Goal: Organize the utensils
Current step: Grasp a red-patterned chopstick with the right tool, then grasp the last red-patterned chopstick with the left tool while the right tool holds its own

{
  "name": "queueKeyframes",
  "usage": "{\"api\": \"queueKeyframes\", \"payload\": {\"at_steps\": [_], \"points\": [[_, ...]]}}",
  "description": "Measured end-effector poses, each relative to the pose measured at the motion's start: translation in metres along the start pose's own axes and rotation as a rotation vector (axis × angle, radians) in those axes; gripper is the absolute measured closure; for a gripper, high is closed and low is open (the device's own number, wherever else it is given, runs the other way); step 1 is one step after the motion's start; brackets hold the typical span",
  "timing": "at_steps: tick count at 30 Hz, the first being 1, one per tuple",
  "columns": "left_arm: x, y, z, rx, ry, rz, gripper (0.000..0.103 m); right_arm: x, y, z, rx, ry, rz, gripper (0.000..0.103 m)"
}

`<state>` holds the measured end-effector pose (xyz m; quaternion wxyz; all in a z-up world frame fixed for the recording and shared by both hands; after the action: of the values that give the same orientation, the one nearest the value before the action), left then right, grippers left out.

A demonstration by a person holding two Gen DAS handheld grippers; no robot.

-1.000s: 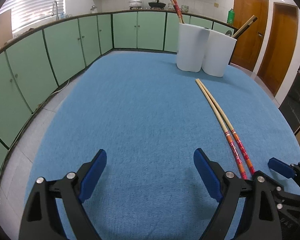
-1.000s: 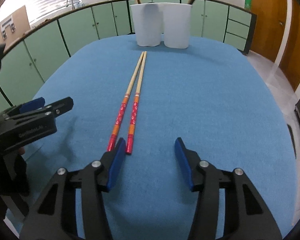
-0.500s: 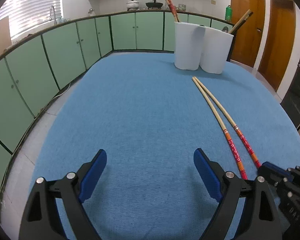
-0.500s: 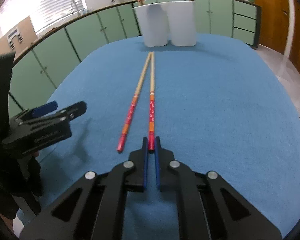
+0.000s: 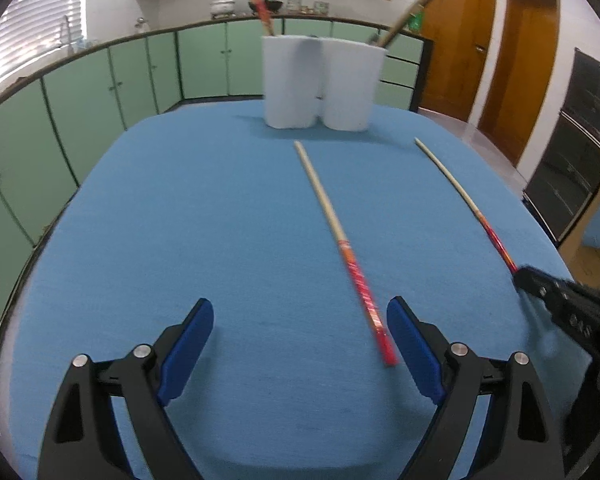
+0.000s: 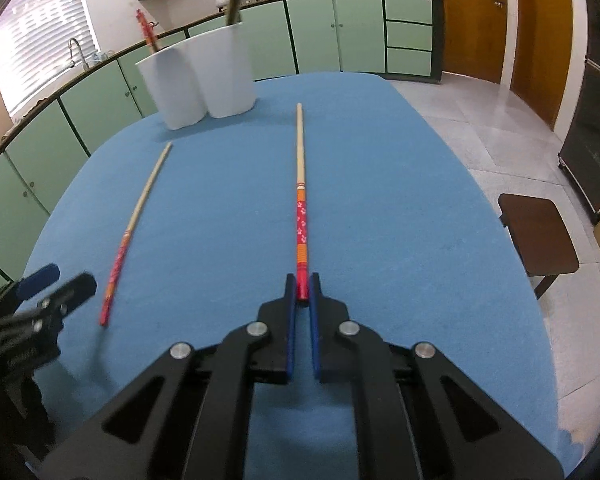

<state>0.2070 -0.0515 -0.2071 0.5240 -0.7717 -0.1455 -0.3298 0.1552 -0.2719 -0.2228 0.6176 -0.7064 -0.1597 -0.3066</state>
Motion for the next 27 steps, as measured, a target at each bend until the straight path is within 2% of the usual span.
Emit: {"api": "queueKeyframes", "payload": {"at_steps": [4,10,14,16,17,18,21,24,25,27], "points": [[-0.004,0.008,-0.012,0.008,0.026,0.032,0.017,0.001,0.001,-0.002,0.02,0.001,0.002,0.098],[-0.008,0.012,-0.011,0.028,0.014,0.057,0.03,0.0,-0.003,0.004,0.046,-0.02,-0.001,0.098],[-0.01,0.01,-0.014,0.029,0.012,0.046,0.045,-0.001,-0.005,0.014,0.077,-0.065,-0.003,0.096],[-0.01,0.008,-0.014,0.026,0.011,0.038,0.06,-0.002,-0.006,0.018,0.079,-0.084,-0.005,0.093],[-0.01,0.007,-0.013,0.026,0.009,0.034,0.075,-0.003,-0.007,0.017,0.077,-0.087,-0.006,0.091],[-0.01,0.007,-0.012,0.021,0.003,0.032,0.084,-0.004,-0.007,0.017,0.078,-0.092,-0.006,0.091],[-0.01,0.005,-0.009,0.015,-0.019,0.026,0.095,-0.004,-0.007,0.019,0.075,-0.091,-0.004,0.091],[-0.009,0.005,-0.008,0.014,-0.026,0.023,0.096,-0.004,-0.007,0.021,0.058,-0.104,-0.007,0.093],[-0.009,0.005,-0.008,0.017,-0.023,0.023,0.096,-0.004,-0.007,0.022,0.051,-0.108,-0.009,0.097],[-0.009,0.005,-0.009,0.017,-0.022,0.021,0.097,-0.003,-0.006,0.023,0.052,-0.107,-0.008,0.097]]}}
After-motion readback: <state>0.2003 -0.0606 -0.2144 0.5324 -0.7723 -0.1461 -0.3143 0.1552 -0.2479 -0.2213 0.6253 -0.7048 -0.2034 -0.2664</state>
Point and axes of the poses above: each gripper's, at about its wrist camera, not at the fingertips, and y roughly the way its jaws point, z to its left, x to its top, the point moved 9 cm from there along y, roughly the way its jaws point, and after that the axes turned 14 degrees about -x, right-handed, at the moved point
